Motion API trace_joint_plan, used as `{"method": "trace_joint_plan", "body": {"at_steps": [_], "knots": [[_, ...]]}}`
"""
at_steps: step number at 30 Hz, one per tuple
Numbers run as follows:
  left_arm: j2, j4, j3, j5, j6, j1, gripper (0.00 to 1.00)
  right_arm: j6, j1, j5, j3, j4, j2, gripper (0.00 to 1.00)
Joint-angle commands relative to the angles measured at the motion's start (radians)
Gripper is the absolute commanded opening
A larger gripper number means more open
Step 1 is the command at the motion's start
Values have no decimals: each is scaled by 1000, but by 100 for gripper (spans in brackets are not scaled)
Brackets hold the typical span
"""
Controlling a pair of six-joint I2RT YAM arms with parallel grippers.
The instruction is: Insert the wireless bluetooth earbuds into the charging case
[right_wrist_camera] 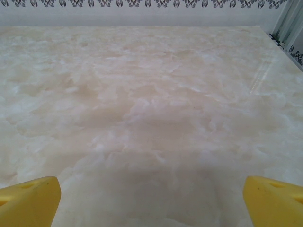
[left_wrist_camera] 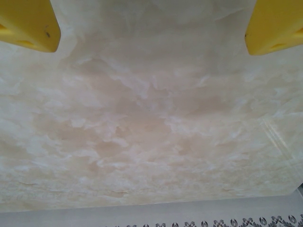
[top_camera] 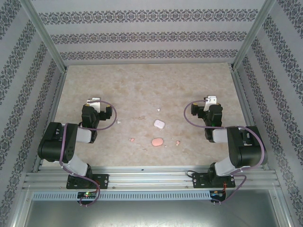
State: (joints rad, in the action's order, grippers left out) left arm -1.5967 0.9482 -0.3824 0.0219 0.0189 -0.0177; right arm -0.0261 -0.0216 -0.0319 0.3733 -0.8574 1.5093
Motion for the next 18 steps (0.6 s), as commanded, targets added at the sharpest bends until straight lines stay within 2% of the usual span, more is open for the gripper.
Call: {"method": "trace_joint_plan", "body": {"at_steps": [1, 6, 9, 11, 15, 18], "knots": [[37, -39, -9, -3, 2, 9, 100, 2, 9, 16, 25, 41, -63, 98], [111, -139, -29, 6, 3, 9, 100, -73, 9, 16, 114, 380, -217, 98], [177, -213, -41, 31, 9, 9, 100, -110, -4, 49, 150, 532, -291, 98], [235, -284, -57, 64, 21, 9, 100, -145, -27, 17, 163, 622, -347, 98], [355, -480, -128, 190, 72, 10, 100, -204, -68, -10, 183, 775, -457, 98], [394, -609, -190, 387, 102, 8, 100, -245, -118, -32, 216, 915, -509, 98]]}}
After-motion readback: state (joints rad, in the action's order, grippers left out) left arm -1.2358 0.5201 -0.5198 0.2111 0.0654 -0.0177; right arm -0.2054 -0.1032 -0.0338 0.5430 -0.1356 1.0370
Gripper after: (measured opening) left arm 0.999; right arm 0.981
